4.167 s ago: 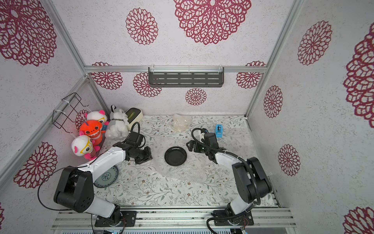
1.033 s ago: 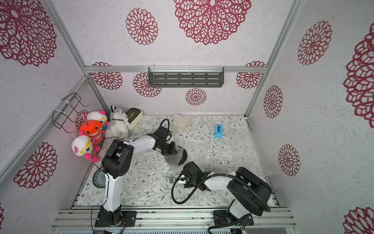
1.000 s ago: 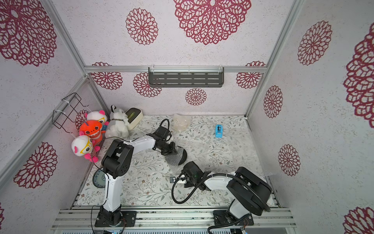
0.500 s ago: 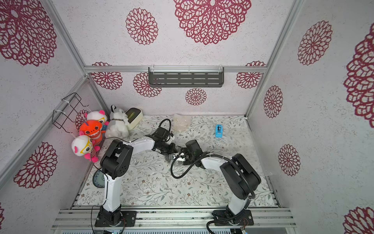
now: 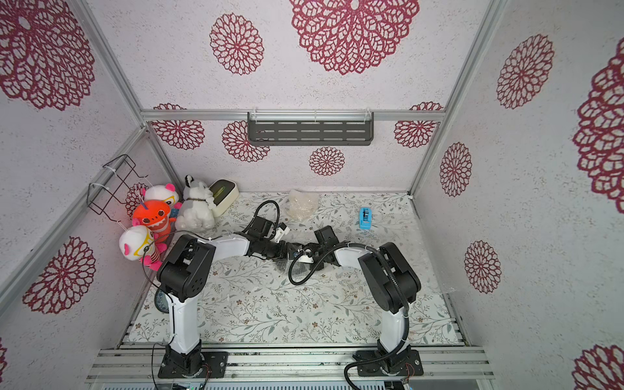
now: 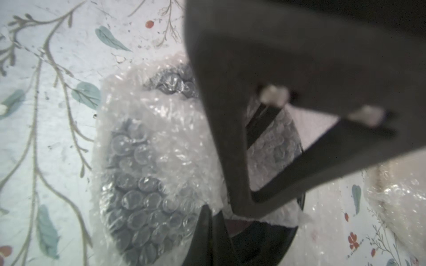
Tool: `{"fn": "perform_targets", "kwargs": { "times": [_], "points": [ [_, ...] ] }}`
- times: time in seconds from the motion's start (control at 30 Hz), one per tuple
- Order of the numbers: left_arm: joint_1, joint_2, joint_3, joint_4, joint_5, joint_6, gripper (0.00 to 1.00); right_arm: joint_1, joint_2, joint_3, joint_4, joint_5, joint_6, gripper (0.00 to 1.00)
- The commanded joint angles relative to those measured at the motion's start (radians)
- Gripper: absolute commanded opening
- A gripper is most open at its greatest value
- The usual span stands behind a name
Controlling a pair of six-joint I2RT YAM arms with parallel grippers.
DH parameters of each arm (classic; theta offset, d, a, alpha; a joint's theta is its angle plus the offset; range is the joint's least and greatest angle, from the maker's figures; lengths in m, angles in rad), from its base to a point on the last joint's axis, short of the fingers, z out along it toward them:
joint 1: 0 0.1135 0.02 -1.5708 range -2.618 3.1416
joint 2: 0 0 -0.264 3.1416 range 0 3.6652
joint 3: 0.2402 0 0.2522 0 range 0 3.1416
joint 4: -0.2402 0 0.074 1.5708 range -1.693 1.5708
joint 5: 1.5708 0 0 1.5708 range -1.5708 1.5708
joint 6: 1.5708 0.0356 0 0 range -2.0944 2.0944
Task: Wrap dinner plates in bubble wrap
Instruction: Wrap the plate in the bubble wrap.
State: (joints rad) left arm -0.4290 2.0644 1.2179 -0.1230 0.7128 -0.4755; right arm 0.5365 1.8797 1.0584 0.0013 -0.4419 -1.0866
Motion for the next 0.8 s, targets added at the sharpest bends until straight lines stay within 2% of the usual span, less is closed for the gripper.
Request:
{"fn": "perform_targets", "kwargs": {
  "times": [0.0, 0.13, 0.37, 0.53, 0.67, 0.77],
  "points": [
    [0.024, -0.022, -0.032, 0.074, 0.104, 0.022, 0.55, -0.015, 0.01, 0.03, -0.038, -0.033, 0.021, 0.0],
    [0.02, -0.024, -0.029, 0.031, 0.132, 0.099, 0.57, -0.015, 0.019, 0.049, -0.055, -0.039, 0.031, 0.0],
    [0.018, -0.03, -0.038, 0.066, 0.225, 0.129, 0.63, -0.015, 0.035, 0.073, -0.076, -0.05, 0.042, 0.0],
    [0.0, -0.035, -0.034, 0.015, 0.184, 0.205, 0.64, -0.014, 0.04, 0.087, -0.095, -0.052, 0.048, 0.0],
    [-0.007, -0.022, -0.026, -0.06, 0.063, 0.26, 0.59, -0.015, 0.044, 0.09, -0.087, -0.061, 0.063, 0.0],
    [-0.001, -0.012, -0.021, -0.077, 0.005, 0.262, 0.45, -0.016, 0.036, 0.09, -0.074, -0.072, 0.084, 0.0]
  ]
}}
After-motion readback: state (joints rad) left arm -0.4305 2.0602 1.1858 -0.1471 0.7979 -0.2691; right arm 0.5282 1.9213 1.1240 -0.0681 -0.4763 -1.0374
